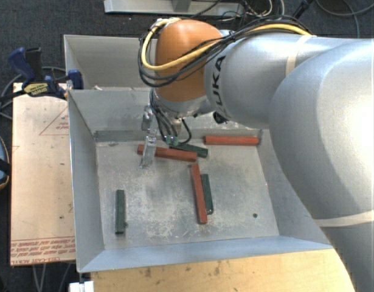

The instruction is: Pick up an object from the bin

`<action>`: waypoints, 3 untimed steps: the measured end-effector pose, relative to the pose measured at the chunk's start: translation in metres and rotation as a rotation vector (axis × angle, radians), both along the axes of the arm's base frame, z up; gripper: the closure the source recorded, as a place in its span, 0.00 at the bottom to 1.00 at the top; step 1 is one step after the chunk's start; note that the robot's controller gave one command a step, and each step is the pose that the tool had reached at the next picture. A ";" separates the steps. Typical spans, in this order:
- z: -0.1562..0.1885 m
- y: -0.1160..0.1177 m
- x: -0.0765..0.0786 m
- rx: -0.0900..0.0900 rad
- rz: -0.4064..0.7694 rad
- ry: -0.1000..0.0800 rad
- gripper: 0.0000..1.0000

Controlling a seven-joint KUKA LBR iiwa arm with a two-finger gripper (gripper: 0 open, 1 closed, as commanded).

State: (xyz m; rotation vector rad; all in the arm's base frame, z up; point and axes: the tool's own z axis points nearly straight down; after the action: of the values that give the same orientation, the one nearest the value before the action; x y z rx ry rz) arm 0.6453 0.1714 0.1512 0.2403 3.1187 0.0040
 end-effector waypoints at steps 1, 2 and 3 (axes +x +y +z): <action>-0.086 -0.071 -0.002 -0.004 -0.057 0.019 0.00; -0.080 -0.066 0.000 0.001 -0.051 0.011 1.00; 0.043 -0.088 -0.011 0.001 -0.085 0.003 1.00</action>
Offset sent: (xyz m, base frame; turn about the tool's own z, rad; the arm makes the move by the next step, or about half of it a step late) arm -0.0010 -0.0664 -0.0812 0.0493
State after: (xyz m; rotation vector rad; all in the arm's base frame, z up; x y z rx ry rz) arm 0.6344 0.0831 0.1944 0.3727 3.1085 0.0042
